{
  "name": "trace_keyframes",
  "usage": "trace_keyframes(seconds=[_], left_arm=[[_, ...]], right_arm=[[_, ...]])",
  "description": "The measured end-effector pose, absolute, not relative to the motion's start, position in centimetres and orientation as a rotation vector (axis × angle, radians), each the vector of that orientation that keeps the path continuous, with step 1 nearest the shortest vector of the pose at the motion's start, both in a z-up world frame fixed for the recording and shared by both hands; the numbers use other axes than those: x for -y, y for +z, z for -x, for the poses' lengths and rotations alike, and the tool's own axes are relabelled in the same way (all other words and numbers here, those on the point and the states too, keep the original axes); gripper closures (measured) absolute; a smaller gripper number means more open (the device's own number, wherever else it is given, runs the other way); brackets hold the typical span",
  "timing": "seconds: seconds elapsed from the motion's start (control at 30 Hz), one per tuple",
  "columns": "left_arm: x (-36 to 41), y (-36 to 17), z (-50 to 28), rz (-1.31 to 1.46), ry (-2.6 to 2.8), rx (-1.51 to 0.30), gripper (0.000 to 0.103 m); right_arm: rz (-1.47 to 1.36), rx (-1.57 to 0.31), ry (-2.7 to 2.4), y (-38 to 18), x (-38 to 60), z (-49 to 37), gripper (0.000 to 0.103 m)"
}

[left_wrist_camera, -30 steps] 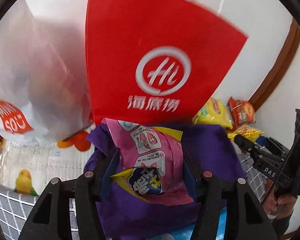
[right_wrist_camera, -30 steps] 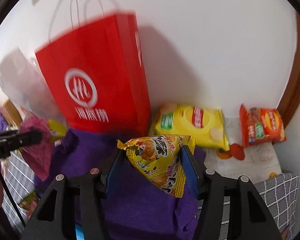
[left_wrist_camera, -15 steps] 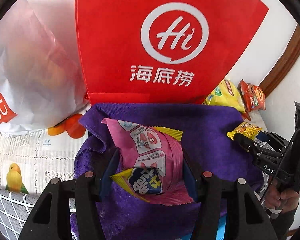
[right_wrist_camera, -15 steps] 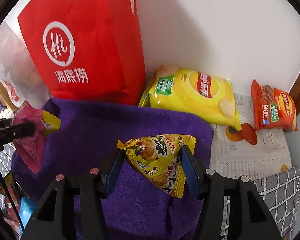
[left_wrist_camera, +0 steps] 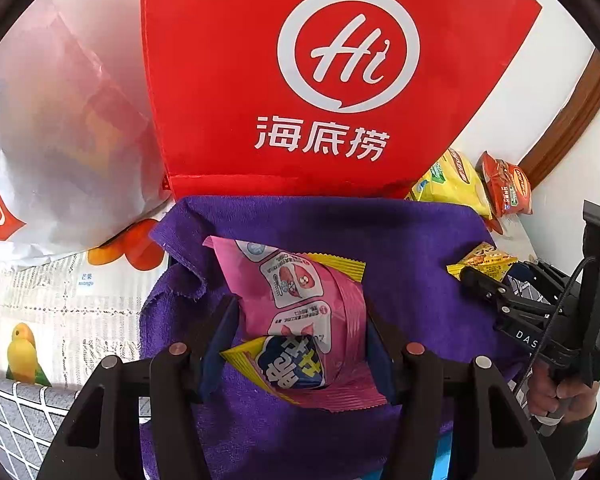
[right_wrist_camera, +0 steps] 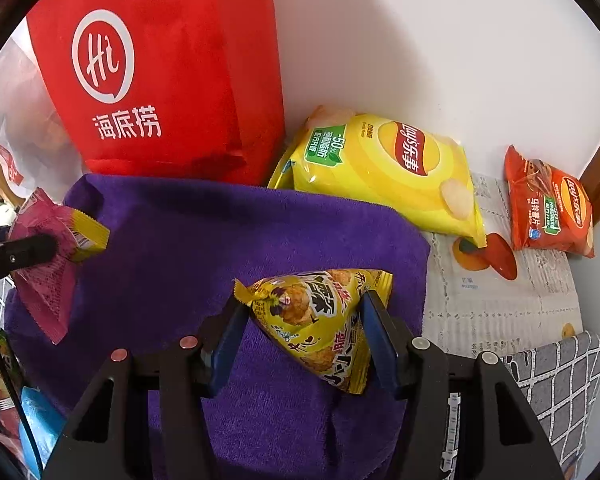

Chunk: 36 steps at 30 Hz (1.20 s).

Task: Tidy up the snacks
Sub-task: 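Release the yellow bag onto the purple towel with the right tool while the left tool releases the pink bag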

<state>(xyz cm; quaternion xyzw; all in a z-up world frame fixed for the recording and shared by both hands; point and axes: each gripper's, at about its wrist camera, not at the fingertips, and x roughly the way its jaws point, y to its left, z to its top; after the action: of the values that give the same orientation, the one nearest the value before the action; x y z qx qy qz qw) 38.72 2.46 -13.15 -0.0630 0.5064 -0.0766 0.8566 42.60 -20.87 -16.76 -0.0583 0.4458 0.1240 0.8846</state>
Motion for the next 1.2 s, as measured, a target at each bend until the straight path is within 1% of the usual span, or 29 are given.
trace_keyframes(seconds=[0.17, 0.23, 0.3, 0.37, 0.8, 0.87, 0.9, 0.93, 1.0, 1.17, 1.2], left_arm=[[-2.3, -13.4, -38.6, 0.128, -0.176, -1.073, 0.046], [-2.3, -13.4, -38.6, 0.129, -0.176, -1.072, 0.046], [-2.4, -13.4, -38.6, 0.131, -0.176, -1.073, 0.045], [-2.5, -13.5, -38.7, 0.134, -0.172, -1.075, 0.045], [-2.2, -13.9, -38.9, 0.144, -0.199, -1.093, 0.045], [-2.0, -13.7, -38.8, 0.136, -0.214, -1.09, 0.042], [-1.7, -13.6, -38.8, 0.134, -0.223, -1.086, 0.037], [-1.6, -13.4, -38.7, 0.131, -0.226, -1.076, 0.029], [-1.4, -12.8, -38.5, 0.119, -0.223, -1.05, 0.023], [-1.8, -11.8, -38.1, 0.106, -0.204, -1.029, 0.022], [-1.9, -11.6, -38.1, 0.108, -0.199, -1.026, 0.022]], right_arm=[[0.124, -0.934, 0.27, -16.7, 20.5, -42.7, 0.045], [0.117, -0.932, 0.275, -16.5, 20.5, -42.6, 0.043], [0.114, -0.925, 0.279, -16.2, 20.4, -42.5, 0.033], [0.115, -0.906, 0.285, -15.6, 20.4, -42.2, 0.029], [0.083, -0.844, 0.311, -13.0, 19.9, -40.7, 0.028], [0.072, -0.846, 0.313, -12.9, 20.0, -40.7, 0.028], [0.064, -0.848, 0.316, -12.9, 20.0, -40.7, 0.028], [0.057, -0.85, 0.318, -12.9, 20.0, -40.8, 0.028], [0.044, -0.854, 0.315, -12.9, 20.1, -40.8, 0.028], [0.007, -0.85, 0.305, -12.7, 20.4, -40.8, 0.028], [0.0, -0.847, 0.3, -12.6, 20.4, -40.8, 0.025]])
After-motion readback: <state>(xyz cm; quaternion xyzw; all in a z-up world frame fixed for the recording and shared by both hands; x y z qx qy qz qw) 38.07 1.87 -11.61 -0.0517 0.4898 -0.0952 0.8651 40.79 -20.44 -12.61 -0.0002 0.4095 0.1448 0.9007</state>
